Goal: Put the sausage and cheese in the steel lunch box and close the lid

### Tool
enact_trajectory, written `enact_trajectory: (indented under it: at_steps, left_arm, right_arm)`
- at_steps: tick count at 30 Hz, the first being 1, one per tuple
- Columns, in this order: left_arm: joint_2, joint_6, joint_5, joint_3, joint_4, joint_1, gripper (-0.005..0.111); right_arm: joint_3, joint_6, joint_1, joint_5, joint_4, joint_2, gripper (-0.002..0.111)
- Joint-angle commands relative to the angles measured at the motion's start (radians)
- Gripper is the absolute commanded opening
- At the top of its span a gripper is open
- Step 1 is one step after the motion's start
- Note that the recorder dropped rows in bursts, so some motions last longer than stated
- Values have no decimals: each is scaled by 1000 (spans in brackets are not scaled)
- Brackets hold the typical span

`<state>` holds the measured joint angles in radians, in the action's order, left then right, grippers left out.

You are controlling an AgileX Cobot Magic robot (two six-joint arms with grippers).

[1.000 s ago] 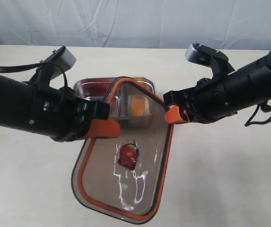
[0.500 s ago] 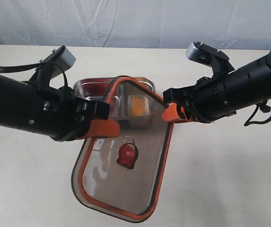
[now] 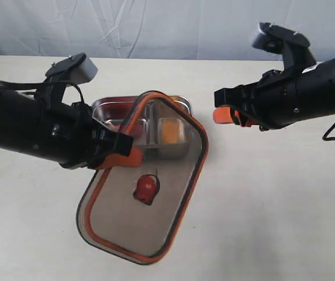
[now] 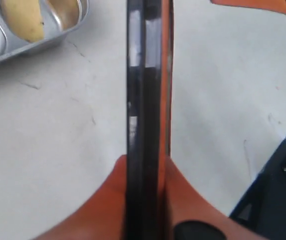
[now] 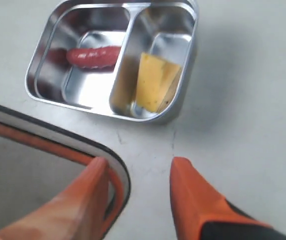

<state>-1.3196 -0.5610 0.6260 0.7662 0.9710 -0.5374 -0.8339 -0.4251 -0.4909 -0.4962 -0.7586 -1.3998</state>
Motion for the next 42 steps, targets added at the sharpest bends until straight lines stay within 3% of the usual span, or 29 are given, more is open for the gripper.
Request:
enact_trajectory:
  at_steps: [1,7,12,17,22,32,42]
  left_arm:
    - [10,1,-56,99,-198,-2,0]
    - [10,1,-223,207,-515,-2,0]
    - [3,1,-390,228,-821,-2,0]
    - [-71,1,-428,228,-1133,-2,0]
    - [-157,1,-427,228,-1349,-4,0]
    - [-217,1,-495,228,-1495,-6,0]
    - [-310,1,-487,228,-1596,-88,0]
  right_arm:
    - [0,207,2,55,251,100,40]
    - [0,425,2,20,510,220,40]
    - [0,515,2,-54,603,305,40]
    - [0,534,2,-113,592,386,40]
    - [0,535,2,-128,590,467,40]
    - [0,535,2,-198,596,531,40]
    - [0,535,2,-250,596,531,40]
